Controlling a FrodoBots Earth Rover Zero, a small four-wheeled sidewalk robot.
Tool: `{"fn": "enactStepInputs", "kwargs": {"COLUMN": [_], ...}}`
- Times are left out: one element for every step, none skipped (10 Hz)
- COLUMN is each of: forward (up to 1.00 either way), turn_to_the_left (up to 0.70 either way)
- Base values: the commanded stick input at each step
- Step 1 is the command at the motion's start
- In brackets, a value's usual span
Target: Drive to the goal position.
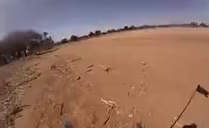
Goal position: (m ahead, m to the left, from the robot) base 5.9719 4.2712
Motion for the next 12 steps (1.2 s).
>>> {"fn": "enactStepInputs", "kwargs": {"forward": [0.70,0.70,0.70,0.70,0.70,0.70,0.70,0.70,0.70,0.70,0.70,0.70], "turn_to_the_left": [0.27,0.27,0.22,0.17,0.12,0.07,0.03,0.00,0.00,0.27,0.27,0.27]}}
